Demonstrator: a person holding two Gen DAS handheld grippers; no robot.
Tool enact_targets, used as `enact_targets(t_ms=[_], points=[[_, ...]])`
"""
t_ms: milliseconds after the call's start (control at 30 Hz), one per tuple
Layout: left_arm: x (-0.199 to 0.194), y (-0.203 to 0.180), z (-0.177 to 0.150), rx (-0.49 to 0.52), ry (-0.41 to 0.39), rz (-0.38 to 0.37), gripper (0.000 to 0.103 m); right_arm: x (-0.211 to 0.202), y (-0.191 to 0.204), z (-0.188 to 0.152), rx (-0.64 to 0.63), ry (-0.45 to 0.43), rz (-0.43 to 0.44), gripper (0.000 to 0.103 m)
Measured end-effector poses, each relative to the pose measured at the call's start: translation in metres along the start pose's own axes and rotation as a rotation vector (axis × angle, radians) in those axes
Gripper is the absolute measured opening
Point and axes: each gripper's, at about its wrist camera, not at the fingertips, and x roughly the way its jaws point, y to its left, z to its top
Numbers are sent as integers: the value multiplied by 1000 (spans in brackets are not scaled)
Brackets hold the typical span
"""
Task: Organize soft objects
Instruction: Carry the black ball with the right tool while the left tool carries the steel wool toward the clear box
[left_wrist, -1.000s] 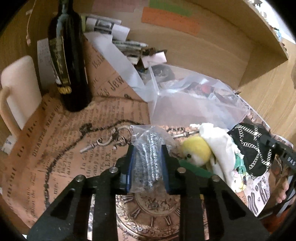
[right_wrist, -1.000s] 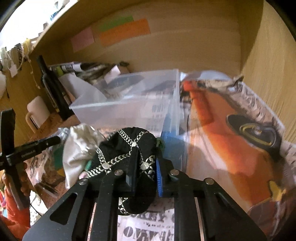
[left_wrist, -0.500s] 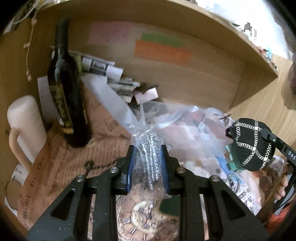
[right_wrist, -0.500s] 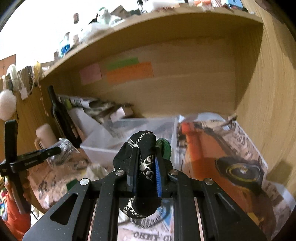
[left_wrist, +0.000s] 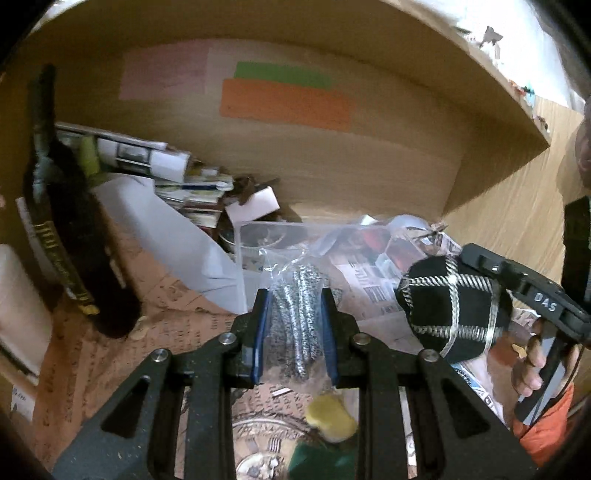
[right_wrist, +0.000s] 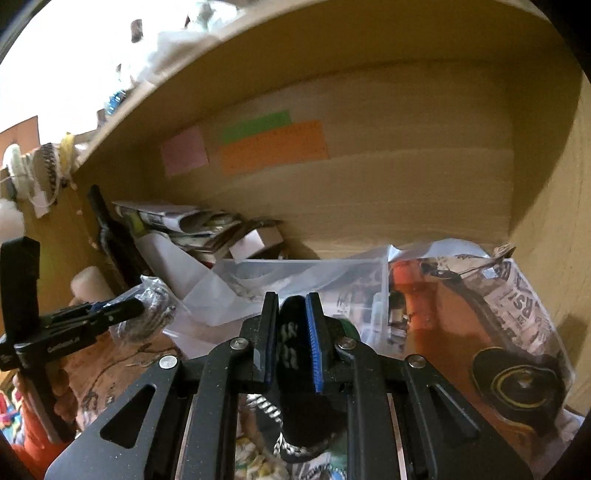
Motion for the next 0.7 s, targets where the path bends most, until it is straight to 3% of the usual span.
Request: enact_targets(t_ms=[200, 400, 433, 467, 500, 567, 700], points=[[34, 2, 7, -7, 67, -14, 26, 33, -2, 2, -27, 78, -1, 10], [37, 2, 8, 4, 60, -12, 26, 36, -1, 2, -73, 139, 4, 11], [37, 2, 7, 5, 59, -13, 26, 33, -3, 1, -73, 150, 7, 14], [36, 1, 6, 5, 58, -16, 26, 29, -2, 0, -79, 157, 5, 22], [35, 1, 5, 5, 57, -18, 26, 25, -1, -2, -90, 157, -8, 37], [31, 0, 2, 9, 51, -21, 26, 14, 1, -9, -121, 146, -60, 56], [28, -4, -1, 21, 41, -18, 26, 2, 3, -21, -168, 168, -103, 57]])
